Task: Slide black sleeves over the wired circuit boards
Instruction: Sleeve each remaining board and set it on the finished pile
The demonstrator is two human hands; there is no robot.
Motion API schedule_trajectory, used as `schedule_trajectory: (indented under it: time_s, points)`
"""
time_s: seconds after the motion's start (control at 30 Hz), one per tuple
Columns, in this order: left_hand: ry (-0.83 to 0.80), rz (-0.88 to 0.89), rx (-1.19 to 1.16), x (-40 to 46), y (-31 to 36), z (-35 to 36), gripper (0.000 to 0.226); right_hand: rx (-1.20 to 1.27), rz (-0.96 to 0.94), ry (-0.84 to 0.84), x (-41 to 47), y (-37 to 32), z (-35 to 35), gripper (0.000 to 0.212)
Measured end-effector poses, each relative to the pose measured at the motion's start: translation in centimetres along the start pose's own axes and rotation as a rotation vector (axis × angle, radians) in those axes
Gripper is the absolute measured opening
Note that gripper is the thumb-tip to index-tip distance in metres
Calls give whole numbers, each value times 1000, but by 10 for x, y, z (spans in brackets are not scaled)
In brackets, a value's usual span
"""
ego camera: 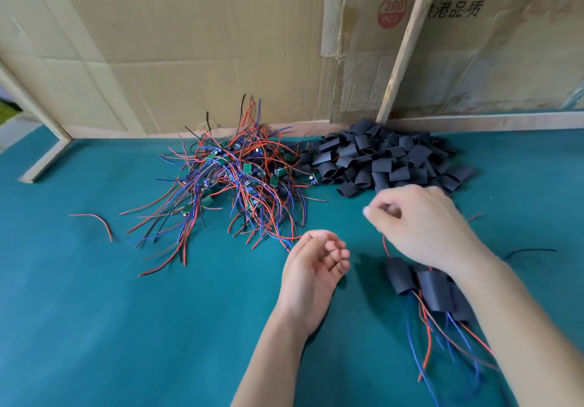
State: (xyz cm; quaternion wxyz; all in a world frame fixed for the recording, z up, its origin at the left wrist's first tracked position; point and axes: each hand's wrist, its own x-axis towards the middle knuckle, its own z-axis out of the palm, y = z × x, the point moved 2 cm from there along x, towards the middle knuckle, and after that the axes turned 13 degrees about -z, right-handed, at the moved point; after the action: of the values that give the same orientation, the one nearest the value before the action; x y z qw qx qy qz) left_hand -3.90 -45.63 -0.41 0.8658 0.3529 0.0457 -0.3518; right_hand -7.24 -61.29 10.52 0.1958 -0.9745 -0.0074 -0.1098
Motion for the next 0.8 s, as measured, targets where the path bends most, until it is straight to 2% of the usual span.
schedule_trajectory:
  time_s: [0.03, 0.07, 0.13, 0.23, 0.3, 0.4, 0.6, 0.8]
  points:
    - [1, -7, 1, -1, 0, 0, 4, 49, -77, -42, 19, -12, 12, 15]
    - [4, -14, 5, -1, 0, 0, 5, 85, -140, -89, 38, -24, 25, 20]
    - [15, -28, 6, -2, 0, 0, 7, 118, -226, -182, 79, -43, 53, 38]
    - [17, -42, -9, -4, 2, 1, 10, 91, -231, -274, 130, -59, 82, 57]
    - [13, -43, -4, -5, 2, 1, 12, 38, -195, -291, 149, -60, 94, 61]
    - [12, -40, 1, -5, 2, 0, 13, 34, -114, -249, 160, -53, 110, 53]
    - [-1, -60, -15, -4, 2, -1, 15, 311, -40, 30, 144, -34, 98, 5]
    - [9, -89, -60, 0, 2, -1, 23, 798, -4, 110, 65, -21, 68, 8]
